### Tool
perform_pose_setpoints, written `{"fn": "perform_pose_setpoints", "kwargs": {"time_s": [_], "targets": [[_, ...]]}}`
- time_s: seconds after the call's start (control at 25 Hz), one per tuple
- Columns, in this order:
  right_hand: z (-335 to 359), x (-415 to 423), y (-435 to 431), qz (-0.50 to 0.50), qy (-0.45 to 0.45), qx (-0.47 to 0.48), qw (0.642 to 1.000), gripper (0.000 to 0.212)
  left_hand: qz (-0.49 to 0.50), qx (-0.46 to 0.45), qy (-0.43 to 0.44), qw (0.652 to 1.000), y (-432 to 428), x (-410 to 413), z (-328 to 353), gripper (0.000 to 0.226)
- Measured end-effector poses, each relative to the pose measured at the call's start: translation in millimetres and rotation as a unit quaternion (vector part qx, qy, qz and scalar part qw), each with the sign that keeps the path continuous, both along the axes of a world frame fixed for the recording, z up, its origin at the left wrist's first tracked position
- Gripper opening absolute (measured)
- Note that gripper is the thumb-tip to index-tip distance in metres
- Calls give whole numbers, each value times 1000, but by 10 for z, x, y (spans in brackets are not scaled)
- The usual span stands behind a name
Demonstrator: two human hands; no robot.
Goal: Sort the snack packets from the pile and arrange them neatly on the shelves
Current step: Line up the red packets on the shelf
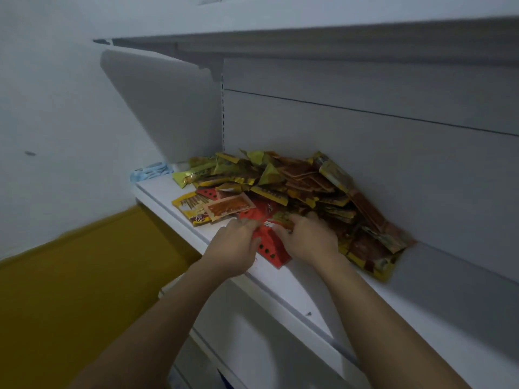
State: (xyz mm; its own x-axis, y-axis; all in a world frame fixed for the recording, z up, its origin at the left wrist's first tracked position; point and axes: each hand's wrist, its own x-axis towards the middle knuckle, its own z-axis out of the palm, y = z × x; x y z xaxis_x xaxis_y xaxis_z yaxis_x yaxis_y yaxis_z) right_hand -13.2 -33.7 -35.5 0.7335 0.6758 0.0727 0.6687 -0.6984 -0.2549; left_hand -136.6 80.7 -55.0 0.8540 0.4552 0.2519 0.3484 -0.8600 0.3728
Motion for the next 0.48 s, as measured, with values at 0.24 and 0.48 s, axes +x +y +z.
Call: {"fn": "perform_pose_setpoints", "kwargs": {"time_s": [0.24,0.48], "targets": [[-199,-89,168,-20,-64,-76,995,68,-17,125,62,990,436,389,-21,52],[-114,-129,21,-63,-29,-1,998,56,-141,175,74,972,733,608,-35,55]]}}
